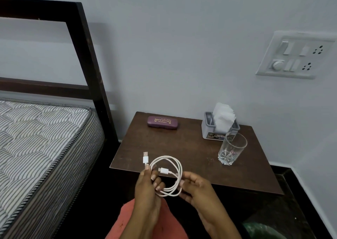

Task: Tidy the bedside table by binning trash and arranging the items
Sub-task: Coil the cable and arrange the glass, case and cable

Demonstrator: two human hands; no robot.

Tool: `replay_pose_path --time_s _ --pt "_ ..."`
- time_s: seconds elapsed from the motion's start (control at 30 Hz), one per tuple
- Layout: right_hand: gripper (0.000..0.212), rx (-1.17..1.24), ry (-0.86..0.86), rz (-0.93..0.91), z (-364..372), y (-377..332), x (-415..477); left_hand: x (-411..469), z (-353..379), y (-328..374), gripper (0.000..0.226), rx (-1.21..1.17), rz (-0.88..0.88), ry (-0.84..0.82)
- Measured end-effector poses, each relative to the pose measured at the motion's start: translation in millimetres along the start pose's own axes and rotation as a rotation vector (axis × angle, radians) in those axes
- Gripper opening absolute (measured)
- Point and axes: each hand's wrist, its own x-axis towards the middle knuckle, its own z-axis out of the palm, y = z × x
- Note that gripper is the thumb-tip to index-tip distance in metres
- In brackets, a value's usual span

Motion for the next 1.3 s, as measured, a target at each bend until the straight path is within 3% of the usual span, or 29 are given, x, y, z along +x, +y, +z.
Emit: replay_pose_path --time_s 0.17,0.23,0.33,0.57,0.73,0.87,1.0,1.07,1.2,1.3 --pt "0.024 0.195 -0.005 -0.022 6 -3 1 -2 3 -2 0.031 0.110 0.072 0.051" --pt "0.031 -0.021 0.026 -0.206 11 -2 1 -1 1 -2 0.031 0.137 0.085 0.067" --pt "0.048 -0.542 0.026 -0.546 15 4 1 0 -2 0 0.030 0.188 0.117 0.055" --pt "0.059 -0.863 0.042 -0.784 19 6 3 -7 2 3 0.026 0.363 0.240 -0.016" --pt "0.024 -0.689 0.203 -0.760 25 5 5 -12 5 -2 0.028 0.451 0.291 -0.028" --pt "0.008 -0.592 0.281 -0.901 27 -2 0 -1 -2 -3 0.030 0.367 0.254 0.041" --pt "0.012 -0.338 0.160 -0.797 33 -4 -8 11 -15 -7 0.034 0.232 0.095 0.063" --pt "0.017 -0.398 0.149 -0.826 37 -5 -9 8 -16 -9 0.033 0.244 0.068 0.100" --pt "0.008 -0.792 0.269 -1.004 39 -5 -6 -8 -2 -1 0.029 0.562 0.453 0.168" --pt "0.013 -0.501 0.469 -0.869 35 -2 -6 -22 5 3 0.027 0.803 0.634 0.093"
